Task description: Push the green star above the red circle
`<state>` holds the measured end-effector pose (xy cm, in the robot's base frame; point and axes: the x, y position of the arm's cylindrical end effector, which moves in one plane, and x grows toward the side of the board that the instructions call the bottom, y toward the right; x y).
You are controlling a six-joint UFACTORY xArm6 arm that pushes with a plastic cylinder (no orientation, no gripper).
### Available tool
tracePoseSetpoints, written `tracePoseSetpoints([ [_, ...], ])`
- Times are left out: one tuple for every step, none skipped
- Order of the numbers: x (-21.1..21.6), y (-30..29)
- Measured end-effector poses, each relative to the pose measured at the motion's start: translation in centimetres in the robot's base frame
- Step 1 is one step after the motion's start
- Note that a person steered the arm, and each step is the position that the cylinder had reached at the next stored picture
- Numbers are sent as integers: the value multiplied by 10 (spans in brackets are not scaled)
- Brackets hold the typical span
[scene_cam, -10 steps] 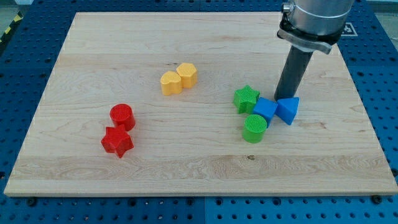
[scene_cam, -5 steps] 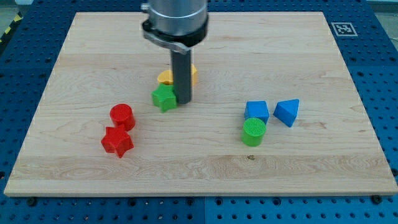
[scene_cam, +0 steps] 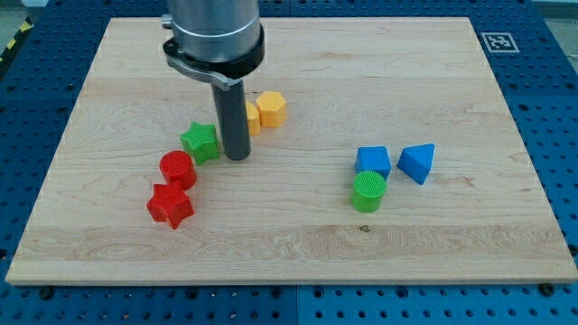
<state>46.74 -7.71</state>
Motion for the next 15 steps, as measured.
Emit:
tracePoseSetpoints([
  [0,-9],
  [-2,-9],
  [-13,-16],
  [-18,-16],
  [-19,-17],
  [-20,-17],
  [-20,-17],
  [-20,-17],
  [-33,-7],
  [-35,22],
  [-24,26],
  [-11,16],
  [-11,-4],
  [-11,-20],
  [-11,-21],
])
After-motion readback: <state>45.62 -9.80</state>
